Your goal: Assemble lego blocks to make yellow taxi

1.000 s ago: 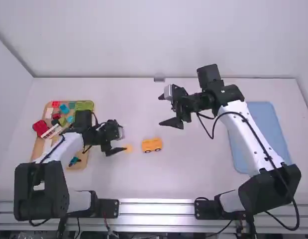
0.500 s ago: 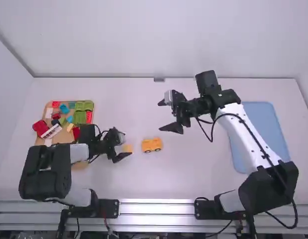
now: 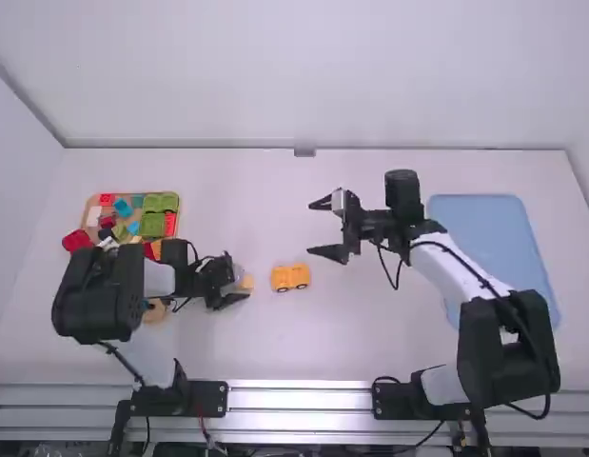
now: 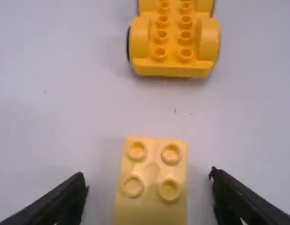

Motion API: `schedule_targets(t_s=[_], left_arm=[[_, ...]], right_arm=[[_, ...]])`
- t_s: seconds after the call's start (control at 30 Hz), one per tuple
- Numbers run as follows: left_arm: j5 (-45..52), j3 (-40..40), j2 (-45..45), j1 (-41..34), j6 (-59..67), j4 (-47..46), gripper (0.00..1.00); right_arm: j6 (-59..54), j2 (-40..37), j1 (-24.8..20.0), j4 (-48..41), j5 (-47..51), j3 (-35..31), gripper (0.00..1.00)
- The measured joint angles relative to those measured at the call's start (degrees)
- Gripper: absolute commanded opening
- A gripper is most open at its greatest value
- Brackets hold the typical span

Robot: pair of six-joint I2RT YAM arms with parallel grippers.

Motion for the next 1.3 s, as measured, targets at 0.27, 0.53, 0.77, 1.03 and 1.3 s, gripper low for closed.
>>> schedule_targets(t_s=[0.27,0.53,0.77,1.03,1.3], left_arm=[[2.6,0.1,2.0,0.0,2.0,1.5,0.40],[2.0,1.0,2.1,0.0,2.4,1.4,0.27],[2.4,1.0,2.1,0.0,2.5,1.0,0.21],[10.8,1.0,-5.5,0.0,2.5,-3.2,0.21],[13.3,1.0,-8.2,-3.1,-3.0,-2.2,0.16]], right_arm=[[7.2,0.0,-0.2,9.0,0.8,-5.0,0.98],[6.1,0.0,-1.2,2.6,5.2,-5.5,0.98],[0.9,3.5,0.2,-0.6,7.5,-5.5,0.98],[-11.8,15.0,3.1,-0.2,7.9,-5.5,0.98],[-18.1,23.6,5.6,8.6,7.8,-5.5,0.98]])
